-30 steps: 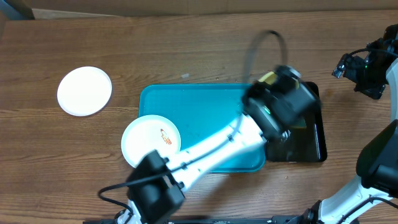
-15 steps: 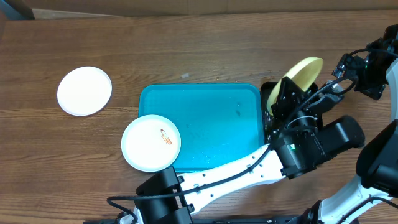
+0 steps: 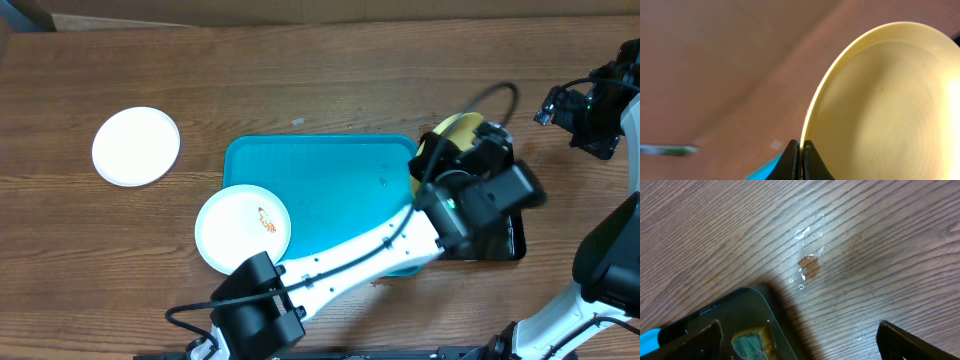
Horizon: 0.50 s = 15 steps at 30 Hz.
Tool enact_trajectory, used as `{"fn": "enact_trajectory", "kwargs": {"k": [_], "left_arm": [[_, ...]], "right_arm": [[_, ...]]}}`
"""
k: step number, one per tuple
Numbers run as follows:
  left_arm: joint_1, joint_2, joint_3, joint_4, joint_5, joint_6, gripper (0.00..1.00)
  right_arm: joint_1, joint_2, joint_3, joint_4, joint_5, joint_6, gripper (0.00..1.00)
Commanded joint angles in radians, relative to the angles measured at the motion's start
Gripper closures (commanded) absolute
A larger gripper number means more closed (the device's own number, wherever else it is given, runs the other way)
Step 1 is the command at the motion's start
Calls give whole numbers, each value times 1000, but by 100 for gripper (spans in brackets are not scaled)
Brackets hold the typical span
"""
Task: Clean dirty plates on tray and stack at the side
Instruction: 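Lift the yellow plate with left gripper and stack it on the white plate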
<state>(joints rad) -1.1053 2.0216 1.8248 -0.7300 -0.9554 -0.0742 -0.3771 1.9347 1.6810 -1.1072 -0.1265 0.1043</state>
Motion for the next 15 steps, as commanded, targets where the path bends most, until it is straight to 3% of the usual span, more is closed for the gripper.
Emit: {"fn": "enact_trajectory", "kwargs": {"k": [1,6,10,12,15], "left_arm": [[114,-21,18,-63,385,-256,96],[347,-62,19,-107,830,-323,96],[610,-71,18,-149,1211,-356,96],[754,-69,18,-192,1305,-356,96],[952,-69,18,-257,1310,-354,96]], "right_arm": [[2,-18,13,5,-1,4,0],[2,-18,13,5,-1,4,0],[2,-18,13,5,-1,4,0],[2,-18,13,5,-1,5,0],[2,-18,13,5,-1,5,0]]}}
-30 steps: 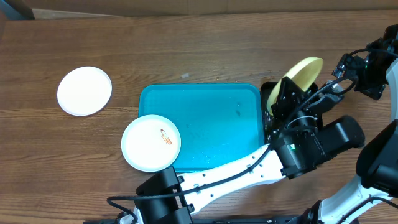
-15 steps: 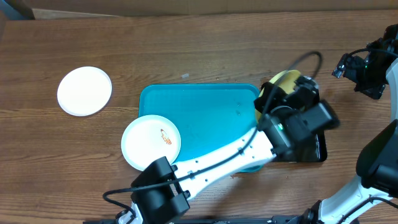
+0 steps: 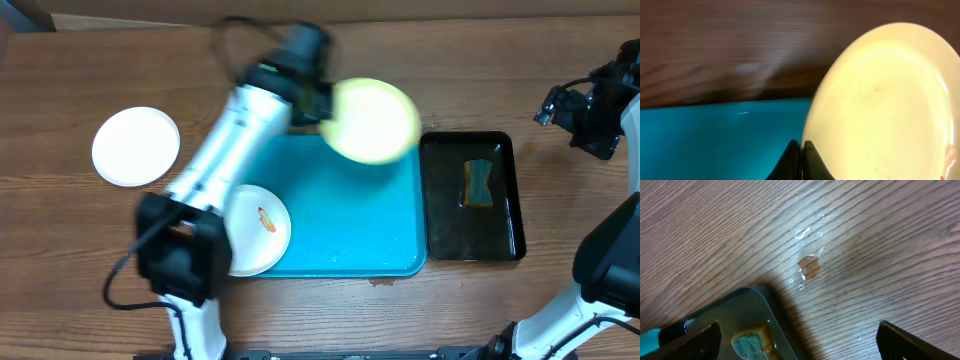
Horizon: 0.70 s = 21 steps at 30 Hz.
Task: Clean dirty plates on tray and stack at the side
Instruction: 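Lift the yellow plate with left gripper and stack it on the white plate, then release the yellow plate and move left gripper toward the tray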
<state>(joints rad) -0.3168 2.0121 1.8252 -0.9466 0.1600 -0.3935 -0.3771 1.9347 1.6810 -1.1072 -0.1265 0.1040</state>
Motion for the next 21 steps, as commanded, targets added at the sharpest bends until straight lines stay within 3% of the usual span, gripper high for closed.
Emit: {"fn": "enact_trajectory", "kwargs": {"k": [1,11,15,21], "left_arm": [[239,-60,17,-58,191,-32,96],[808,-56,16,-187,164,-32,96],[911,-56,4,-232,39,-33,96],[958,-55,-79,-185,-122,-33,96]], "right_arm": [[2,-18,13,5,-1,5,0],[2,-18,13,5,-1,5,0],[2,-18,13,5,-1,5,0],[2,-18,13,5,-1,5,0]]}}
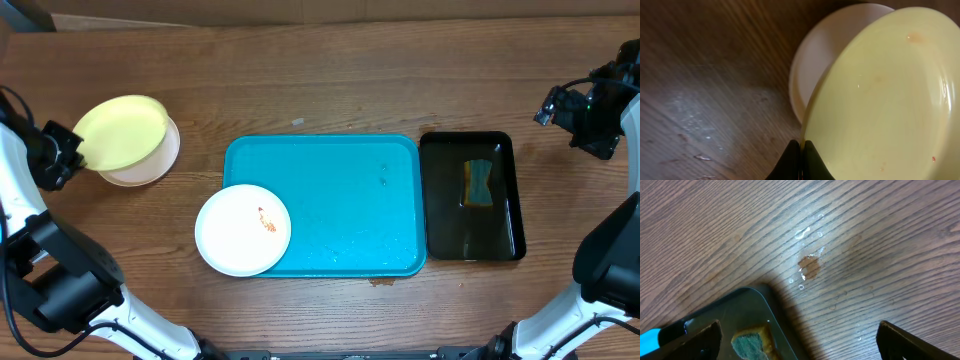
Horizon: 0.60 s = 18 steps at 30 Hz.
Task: Clean dirty plates on tray and stack at the side
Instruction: 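Release the yellow plate and move left gripper toward the tray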
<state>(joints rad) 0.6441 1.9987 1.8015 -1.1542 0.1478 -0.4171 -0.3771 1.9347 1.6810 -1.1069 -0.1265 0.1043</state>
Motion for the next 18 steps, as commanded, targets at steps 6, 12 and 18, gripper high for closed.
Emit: {"fn": "enact_trajectory", "kwargs": {"k": [6,12,18], "left_arm": [[-6,-42,-199,181,-70,-10,96],[-9,-42,-233,291,-39,-5,69],[-13,-42,-233,174,173,39,34]], "right_arm": [[2,-18,13,5,-1,5,0],[2,-18,13,5,-1,4,0],[2,-18,13,5,-1,4,0]]}}
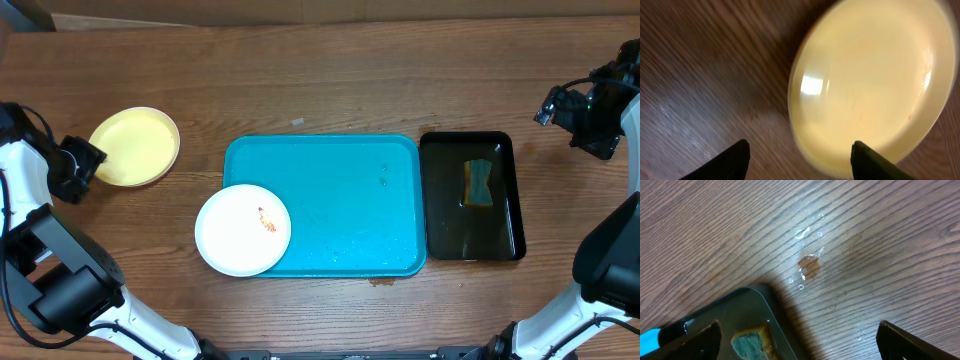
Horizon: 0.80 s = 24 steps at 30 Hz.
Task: Clean dirty plates on tray and stack at the side
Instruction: 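Release the yellow plate and move left gripper toward the tray, then grip the remaining white plate rim with the left gripper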
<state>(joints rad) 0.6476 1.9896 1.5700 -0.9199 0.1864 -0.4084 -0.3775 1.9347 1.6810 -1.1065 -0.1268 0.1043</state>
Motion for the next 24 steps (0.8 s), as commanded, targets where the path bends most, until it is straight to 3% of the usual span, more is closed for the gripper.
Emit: {"fn": "enact_trajectory", "kwargs": {"k": [1,7,12,17,21,24], "left_arm": [[-21,-33,-1,-107,142,31,34],[-90,-38,-1,-292,251,118,42],[-266,-42,-1,-397,291,212,44],[-417,-42,-1,-472,157,214,45],[-499,-42,-2,-511,30,213,61],[-538,-42,-2,-525,-71,170,65]], "right_arm": [[2,-18,13,5,-1,4,0],[2,-18,13,5,-1,4,0],[2,-18,13,5,-1,4,0],[2,-18,13,5,-1,4,0],[2,-18,13,5,-1,5,0],[2,-18,13,5,-1,4,0]]}}
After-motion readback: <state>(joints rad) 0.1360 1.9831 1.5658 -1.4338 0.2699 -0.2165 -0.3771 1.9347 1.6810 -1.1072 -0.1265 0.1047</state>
